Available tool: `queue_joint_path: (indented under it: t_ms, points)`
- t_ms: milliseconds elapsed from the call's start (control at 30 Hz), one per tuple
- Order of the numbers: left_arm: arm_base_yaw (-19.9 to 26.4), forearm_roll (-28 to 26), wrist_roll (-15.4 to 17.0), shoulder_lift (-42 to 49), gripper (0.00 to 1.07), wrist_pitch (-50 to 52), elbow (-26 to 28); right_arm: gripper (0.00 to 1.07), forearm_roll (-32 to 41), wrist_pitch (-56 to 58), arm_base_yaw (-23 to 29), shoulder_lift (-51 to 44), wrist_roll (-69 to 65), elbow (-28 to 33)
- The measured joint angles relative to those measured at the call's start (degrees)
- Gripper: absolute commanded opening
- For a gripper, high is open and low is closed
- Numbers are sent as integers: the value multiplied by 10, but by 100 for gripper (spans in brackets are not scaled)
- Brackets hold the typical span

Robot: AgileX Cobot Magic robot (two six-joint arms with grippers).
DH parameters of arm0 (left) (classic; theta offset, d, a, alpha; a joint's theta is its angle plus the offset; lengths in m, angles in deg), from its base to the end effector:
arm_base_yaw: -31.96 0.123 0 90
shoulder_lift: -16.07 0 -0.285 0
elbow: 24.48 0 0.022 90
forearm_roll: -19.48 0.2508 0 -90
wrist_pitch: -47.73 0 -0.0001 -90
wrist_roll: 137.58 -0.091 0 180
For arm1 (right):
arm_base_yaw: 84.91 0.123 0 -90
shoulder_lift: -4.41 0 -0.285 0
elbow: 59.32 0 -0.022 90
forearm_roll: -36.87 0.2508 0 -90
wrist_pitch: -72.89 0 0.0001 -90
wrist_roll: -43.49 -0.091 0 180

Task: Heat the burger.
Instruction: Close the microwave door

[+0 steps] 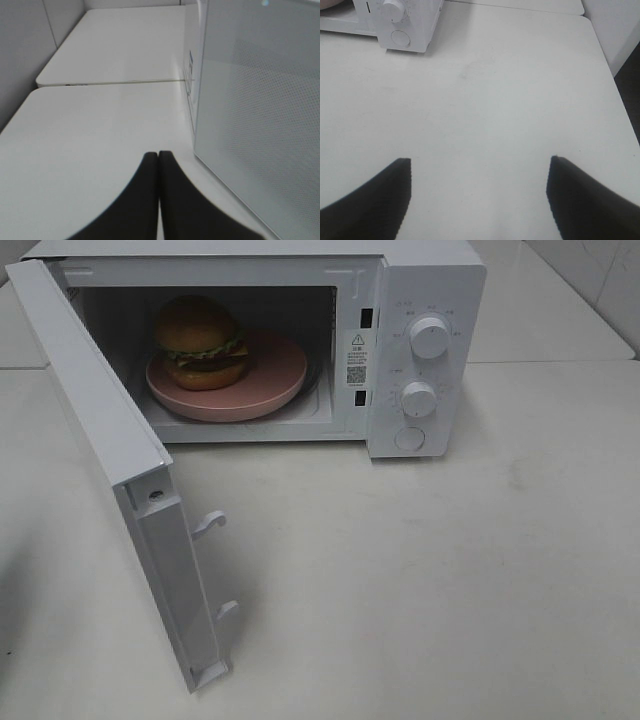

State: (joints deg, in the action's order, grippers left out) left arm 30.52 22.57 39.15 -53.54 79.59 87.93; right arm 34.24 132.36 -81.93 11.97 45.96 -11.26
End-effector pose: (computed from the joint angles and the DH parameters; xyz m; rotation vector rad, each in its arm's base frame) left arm 0.1748 -0.0070 0.1969 0.1375 1.8340 0.0283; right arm -0.0054 -0.0039 0.2817 -0.0936 2.0060 -0.0489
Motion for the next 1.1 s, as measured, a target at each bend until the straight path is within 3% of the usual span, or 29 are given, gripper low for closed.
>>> queue_joint_path:
  t_ms: [267, 767, 1100]
  points:
    - [-51, 36, 33, -105, 0, 95, 1, 74, 0, 0, 0, 0, 0, 0]
    - [-149, 38, 33, -229, 0, 207, 54, 74, 0, 0, 0, 0, 0, 0]
    - [-218, -6, 33, -280, 0, 225, 96, 74, 0, 0, 0, 0, 0, 0]
